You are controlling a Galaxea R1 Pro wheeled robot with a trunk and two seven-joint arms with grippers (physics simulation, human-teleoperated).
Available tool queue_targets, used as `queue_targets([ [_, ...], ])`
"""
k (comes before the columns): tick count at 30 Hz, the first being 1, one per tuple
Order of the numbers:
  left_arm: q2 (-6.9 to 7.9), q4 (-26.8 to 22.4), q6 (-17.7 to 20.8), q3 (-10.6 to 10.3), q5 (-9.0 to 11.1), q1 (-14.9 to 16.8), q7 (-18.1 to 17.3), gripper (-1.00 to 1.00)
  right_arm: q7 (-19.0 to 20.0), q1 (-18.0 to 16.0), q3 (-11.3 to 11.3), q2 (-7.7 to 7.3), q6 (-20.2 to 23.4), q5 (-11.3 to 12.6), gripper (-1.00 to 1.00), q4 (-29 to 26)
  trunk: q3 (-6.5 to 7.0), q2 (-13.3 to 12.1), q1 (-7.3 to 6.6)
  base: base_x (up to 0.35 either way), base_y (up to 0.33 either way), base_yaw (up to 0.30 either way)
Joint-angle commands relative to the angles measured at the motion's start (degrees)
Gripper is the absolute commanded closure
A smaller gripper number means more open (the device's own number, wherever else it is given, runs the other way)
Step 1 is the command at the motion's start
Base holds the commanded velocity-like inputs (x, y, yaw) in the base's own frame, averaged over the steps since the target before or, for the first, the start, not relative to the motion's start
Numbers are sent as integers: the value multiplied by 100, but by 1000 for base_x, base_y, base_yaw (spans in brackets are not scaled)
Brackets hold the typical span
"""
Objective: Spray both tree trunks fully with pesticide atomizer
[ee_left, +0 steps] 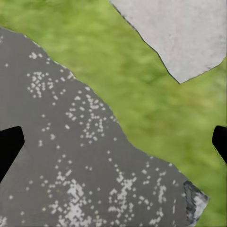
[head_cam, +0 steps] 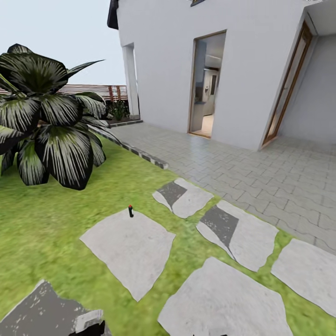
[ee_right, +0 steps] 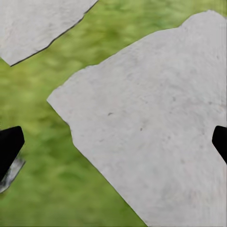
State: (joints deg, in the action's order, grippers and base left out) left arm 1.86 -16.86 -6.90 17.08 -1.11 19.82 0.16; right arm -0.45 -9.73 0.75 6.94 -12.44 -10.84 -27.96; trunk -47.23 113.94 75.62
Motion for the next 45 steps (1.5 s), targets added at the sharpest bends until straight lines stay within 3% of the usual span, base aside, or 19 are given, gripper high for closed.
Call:
queue_targets([
  [1, -1, 8, -22, 14, -12, 4, 2, -100, -7, -2, -3, 1, -8, -33, -100, 3, -5, 2, 2, 297, 183, 0],
  [42, -2, 2, -22, 7, -31, 6, 8, -100, 4, -2, 2, 1, -13, -32, -100, 10, -5, 2, 2, 304, 132, 0],
  [45, -10, -55, 35, 11, -30, 45, 10, -100, 6, -41, -12, 18, 21, -21, -100, -244, -5, 2, 2, 335, 72, 0],
])
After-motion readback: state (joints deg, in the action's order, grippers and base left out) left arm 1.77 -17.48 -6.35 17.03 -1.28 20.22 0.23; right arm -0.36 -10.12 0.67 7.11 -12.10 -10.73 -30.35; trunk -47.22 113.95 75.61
